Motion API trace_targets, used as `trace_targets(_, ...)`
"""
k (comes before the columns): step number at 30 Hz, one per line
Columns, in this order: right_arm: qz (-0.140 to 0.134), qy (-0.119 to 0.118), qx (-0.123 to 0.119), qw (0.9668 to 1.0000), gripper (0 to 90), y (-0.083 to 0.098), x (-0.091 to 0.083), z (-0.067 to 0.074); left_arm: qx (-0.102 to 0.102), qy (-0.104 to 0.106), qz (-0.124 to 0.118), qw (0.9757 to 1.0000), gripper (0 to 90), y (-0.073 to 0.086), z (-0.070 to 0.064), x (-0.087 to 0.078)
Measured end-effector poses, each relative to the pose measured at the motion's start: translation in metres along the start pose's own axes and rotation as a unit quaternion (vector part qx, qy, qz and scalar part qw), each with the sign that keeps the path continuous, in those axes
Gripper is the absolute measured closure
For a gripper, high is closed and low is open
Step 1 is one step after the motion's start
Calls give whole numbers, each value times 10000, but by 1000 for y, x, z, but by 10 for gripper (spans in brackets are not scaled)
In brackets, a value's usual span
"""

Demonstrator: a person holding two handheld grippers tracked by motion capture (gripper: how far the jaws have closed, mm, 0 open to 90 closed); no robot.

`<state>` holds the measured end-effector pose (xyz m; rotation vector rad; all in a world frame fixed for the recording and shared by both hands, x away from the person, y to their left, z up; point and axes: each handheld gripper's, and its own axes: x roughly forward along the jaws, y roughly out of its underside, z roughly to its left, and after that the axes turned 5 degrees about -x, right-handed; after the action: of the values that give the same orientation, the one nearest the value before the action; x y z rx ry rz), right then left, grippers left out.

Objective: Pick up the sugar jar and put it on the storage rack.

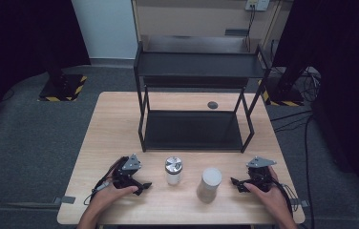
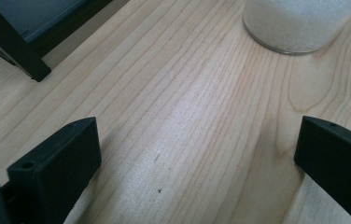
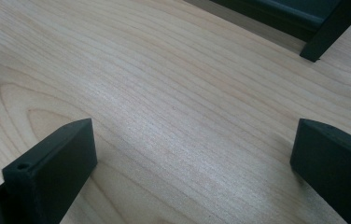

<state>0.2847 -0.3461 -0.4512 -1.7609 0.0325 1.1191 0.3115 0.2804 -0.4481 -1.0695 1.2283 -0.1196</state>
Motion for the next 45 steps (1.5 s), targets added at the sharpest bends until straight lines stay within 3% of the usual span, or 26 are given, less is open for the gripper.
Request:
trace_targets(11,0,0,0,10000,8,0,0,0,42,6,-5,10000,14,-1,-2,-1)
trace_targets(20,0,0,1,10000,8,0,0,0,55,15,-143,9999,15,0,-4,-4)
trace_targets(33,0,0,1,10000,8,0,0,0,206,247,-384,9987,16,-1,-7,-4)
trace_targets(45,1,2,6,10000,9,0,0,0,241,279,-523,9980,23,-3,-11,-2)
